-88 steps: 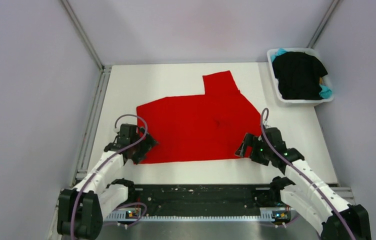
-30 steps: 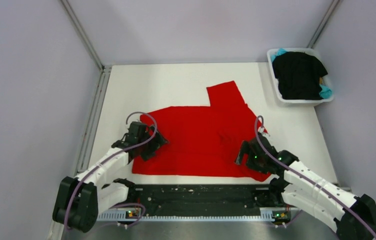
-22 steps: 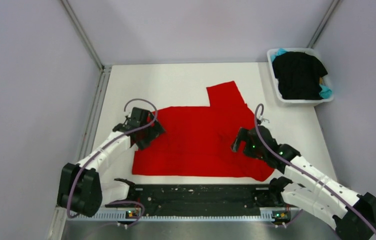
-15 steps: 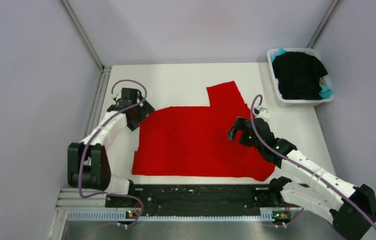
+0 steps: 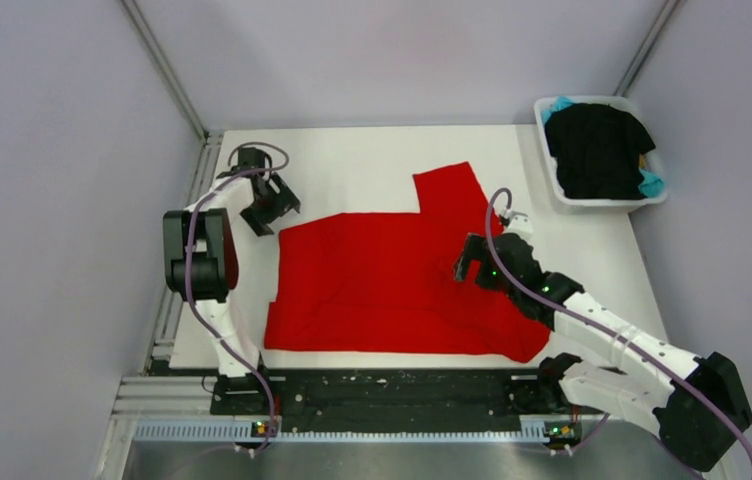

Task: Fold and stack the t-shirts
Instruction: Grab the side of the flattened tshirt furthest away from the robot with both arms

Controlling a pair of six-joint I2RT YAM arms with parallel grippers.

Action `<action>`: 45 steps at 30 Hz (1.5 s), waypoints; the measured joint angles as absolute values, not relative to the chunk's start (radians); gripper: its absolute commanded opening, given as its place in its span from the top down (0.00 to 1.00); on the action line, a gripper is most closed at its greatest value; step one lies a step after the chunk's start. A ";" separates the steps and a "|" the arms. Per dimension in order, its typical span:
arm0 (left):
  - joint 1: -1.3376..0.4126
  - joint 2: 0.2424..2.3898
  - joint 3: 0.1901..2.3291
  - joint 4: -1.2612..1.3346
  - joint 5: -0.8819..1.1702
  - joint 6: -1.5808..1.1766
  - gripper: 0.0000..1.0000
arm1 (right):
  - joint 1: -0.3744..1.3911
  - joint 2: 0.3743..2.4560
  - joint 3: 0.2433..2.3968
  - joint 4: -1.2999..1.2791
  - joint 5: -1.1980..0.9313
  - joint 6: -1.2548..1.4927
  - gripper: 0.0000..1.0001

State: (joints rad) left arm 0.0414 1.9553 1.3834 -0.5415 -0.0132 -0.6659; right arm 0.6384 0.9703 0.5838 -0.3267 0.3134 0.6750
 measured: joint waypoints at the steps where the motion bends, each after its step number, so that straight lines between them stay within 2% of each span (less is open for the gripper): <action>1: 0.041 1.957 1.385 -0.545 0.010 -0.656 0.18 | 0.638 0.970 0.584 -0.325 0.314 0.673 0.01; 8: 0.041 1.961 1.367 -0.540 0.150 -0.614 0.35 | 0.638 0.970 0.583 -0.319 0.318 0.672 0.01; 13: 0.043 1.955 1.348 -0.526 0.174 -0.606 0.52 | 0.638 0.974 0.583 -0.304 0.318 0.665 0.01; 17: 0.043 1.958 1.349 -0.537 0.192 -0.603 0.76 | 0.637 0.993 0.580 -0.277 0.318 0.654 0.01; 19: 0.042 1.958 1.349 -0.540 0.196 -0.603 0.98 | 0.636 0.999 0.573 -0.270 0.319 0.649 0.01; 20: 0.042 1.958 1.349 -0.541 0.199 -0.601 1.00 | 0.636 1.002 0.568 -0.269 0.321 0.646 0.01; 34: 0.040 1.925 1.299 -0.522 0.216 -0.594 1.00 | 0.598 1.100 0.603 -0.282 0.344 0.628 0.01; 40: 0.039 1.866 1.272 -0.498 0.222 -0.595 1.00 | 0.491 1.283 0.791 -0.246 0.339 0.575 0.02; 45: 0.039 1.858 1.267 -0.486 0.226 -0.602 1.00 | 0.427 1.556 1.040 -0.204 0.346 0.501 0.05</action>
State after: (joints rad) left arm 0.0387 1.8584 1.2667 -0.4858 0.2264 -0.6018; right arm 0.4267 1.5558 1.0401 -0.2035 0.3462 0.5014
